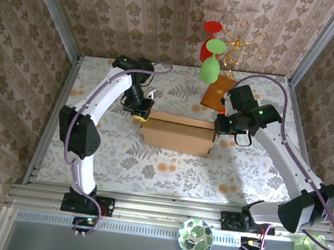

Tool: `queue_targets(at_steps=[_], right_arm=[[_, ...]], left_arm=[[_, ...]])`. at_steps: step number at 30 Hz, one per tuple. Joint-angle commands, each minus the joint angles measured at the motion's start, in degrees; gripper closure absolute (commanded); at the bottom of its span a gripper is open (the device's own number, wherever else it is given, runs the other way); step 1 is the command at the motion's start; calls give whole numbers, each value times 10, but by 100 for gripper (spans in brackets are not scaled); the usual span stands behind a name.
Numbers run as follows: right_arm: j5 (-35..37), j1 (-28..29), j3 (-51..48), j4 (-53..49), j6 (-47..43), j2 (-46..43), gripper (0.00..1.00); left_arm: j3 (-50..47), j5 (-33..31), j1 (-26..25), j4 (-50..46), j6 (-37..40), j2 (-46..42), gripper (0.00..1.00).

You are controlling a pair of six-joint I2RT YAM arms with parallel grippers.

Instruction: Fold the paper box

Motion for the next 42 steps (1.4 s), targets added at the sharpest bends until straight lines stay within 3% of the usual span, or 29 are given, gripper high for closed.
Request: queue_targets(at_steps=[1, 19, 34, 42], right_arm=[[5, 4, 0, 0, 7, 7, 86], [52, 33, 6, -21, 60, 4, 100], [130, 63, -63, 17, 176, -41, 100], [128, 64, -54, 2, 249, -36, 100]], left_arm=[[4, -14, 4, -10, -8, 18, 91], [-6, 1, 9, 10, -32, 20, 90], [-18, 16, 11, 36, -56, 18, 86], [-24, 26, 12, 42, -59, 17, 86]])
